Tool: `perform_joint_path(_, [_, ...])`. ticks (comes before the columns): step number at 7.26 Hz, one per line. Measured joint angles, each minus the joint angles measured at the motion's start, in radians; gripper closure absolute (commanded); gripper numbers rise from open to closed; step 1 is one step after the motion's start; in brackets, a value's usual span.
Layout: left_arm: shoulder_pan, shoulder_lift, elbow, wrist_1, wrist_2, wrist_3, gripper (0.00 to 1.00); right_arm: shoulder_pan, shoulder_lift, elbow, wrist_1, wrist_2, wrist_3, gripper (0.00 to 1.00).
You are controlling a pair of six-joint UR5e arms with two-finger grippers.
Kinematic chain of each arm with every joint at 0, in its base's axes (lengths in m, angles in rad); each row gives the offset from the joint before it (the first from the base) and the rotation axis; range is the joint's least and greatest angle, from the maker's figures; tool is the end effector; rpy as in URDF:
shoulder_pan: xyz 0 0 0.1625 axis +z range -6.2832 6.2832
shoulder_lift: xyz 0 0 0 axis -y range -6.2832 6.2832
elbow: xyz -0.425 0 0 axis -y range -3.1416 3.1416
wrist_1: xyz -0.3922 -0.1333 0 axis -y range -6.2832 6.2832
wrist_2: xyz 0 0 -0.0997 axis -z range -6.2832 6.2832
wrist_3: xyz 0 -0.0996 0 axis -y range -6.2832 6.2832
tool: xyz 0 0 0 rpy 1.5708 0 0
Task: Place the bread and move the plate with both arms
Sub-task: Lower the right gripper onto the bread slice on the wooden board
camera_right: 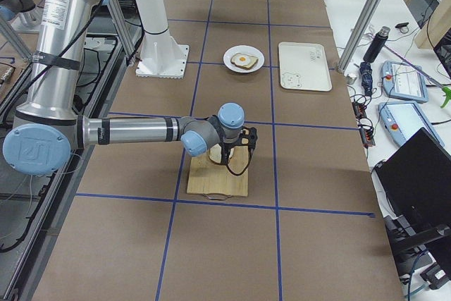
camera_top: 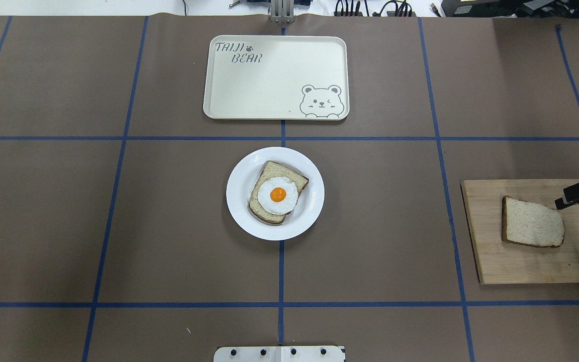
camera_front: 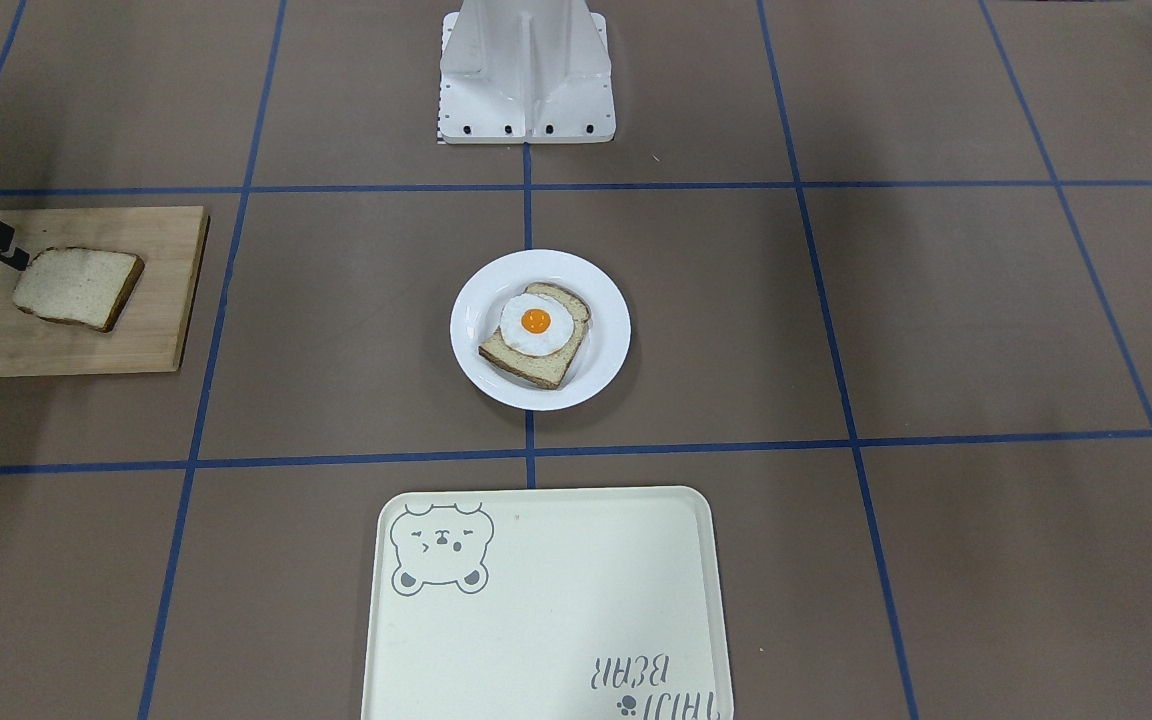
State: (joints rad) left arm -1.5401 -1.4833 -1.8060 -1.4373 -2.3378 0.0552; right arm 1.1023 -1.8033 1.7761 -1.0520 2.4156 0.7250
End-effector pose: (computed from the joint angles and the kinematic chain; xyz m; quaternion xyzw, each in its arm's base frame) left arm -0.0503 -0.4533 0.5984 0.0112 0.3741 0.0425 0.9264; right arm -0.1341 -0.3953 0.5980 -0.0399 -0.4536 0.0142 0.8902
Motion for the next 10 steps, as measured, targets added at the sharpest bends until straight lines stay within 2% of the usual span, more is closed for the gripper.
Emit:
perform_joint_path(4, [0.0,-0.002,0.0,0.0,0.0,0.0,0.02,-0.022,-0.003,-0.04,0.018,-0.029,0.056,0.02])
perform_joint_path(7, [0.0,-0.003,-0.003,0.001,-0.001,-0.001,0.02,-0.059,-0.002,-0.078,0.048,-0.03,0.064,0.11])
perform_joint_path(9, [0.0,-0.004,-0.001,0.002,0.0,-0.002,0.02,-0.088,0.0,-0.121,0.125,-0.028,0.065,0.15])
perform_joint_path(10, [0.0,-0.004,-0.002,0.002,0.0,-0.003,0.02,-0.096,0.001,-0.134,0.149,-0.027,0.067,0.25])
